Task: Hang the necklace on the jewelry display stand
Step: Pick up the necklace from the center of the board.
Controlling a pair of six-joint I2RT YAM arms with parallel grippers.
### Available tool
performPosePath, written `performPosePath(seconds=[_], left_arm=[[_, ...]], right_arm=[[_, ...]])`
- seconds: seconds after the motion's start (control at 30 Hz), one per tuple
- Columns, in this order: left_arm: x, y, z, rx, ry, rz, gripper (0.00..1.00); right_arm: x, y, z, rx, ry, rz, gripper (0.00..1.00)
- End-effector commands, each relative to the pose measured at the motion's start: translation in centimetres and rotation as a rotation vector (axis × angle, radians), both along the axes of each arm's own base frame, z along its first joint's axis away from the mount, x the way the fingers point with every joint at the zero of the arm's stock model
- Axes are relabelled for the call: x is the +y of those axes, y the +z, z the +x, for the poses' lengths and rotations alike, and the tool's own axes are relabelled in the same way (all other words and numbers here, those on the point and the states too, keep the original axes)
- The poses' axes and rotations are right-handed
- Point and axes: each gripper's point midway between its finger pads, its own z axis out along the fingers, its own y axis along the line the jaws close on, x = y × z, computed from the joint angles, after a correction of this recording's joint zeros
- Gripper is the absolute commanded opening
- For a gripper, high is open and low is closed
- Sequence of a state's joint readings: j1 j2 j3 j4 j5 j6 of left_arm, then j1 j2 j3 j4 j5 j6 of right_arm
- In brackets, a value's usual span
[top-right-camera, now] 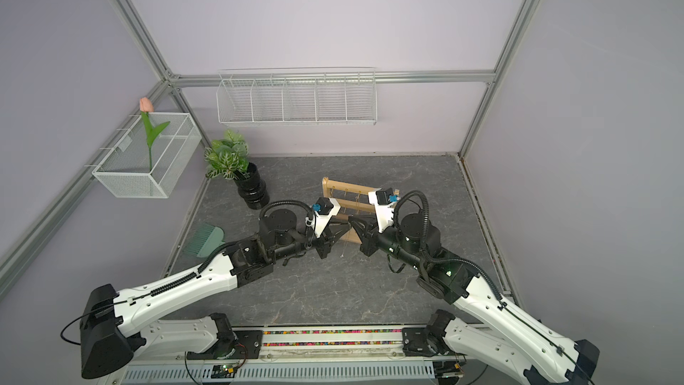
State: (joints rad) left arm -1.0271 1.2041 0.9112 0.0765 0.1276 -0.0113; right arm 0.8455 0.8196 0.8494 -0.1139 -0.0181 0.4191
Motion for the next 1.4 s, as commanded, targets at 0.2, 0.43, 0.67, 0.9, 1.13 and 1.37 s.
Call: performPosePath(seconds=[0.2, 0.43, 0.67, 0.9, 1.13, 1.37], left_arm=[[-0.2, -0.8, 0.3, 0.019, 0.012, 0.013, 0.19], [-0.7, -1.4, 0.3, 0.04, -0.001, 0.01, 0.19], [-1.3, -2.1, 0.0, 0.075, -0.02, 0.006, 0.18], [-1.6, -2.2, 0.0, 0.09, -0.028, -0.006, 0.05], [-0.8, -1.1, 1.1, 0.065, 0.051, -0.023, 0.0], [1.2, 1.9, 3.0, 0.018, 0.202, -0.071, 0.0]], right_arm=[[0.3, 2.6, -0.6, -0.032, 0.044, 0.089, 0.07], [-0.4, 3.3, -0.9, -0.049, 0.024, 0.106, 0.07], [-0.9, 3.8, -0.8, -0.058, 0.008, 0.115, 0.07], [-1.1, 3.9, -0.9, -0.06, 0.005, 0.114, 0.07], [-1.3, 3.0, -0.7, -0.036, -0.01, 0.083, 0.07], [-2.4, 0.5, -0.1, 0.01, -0.06, 0.0, 0.07]])
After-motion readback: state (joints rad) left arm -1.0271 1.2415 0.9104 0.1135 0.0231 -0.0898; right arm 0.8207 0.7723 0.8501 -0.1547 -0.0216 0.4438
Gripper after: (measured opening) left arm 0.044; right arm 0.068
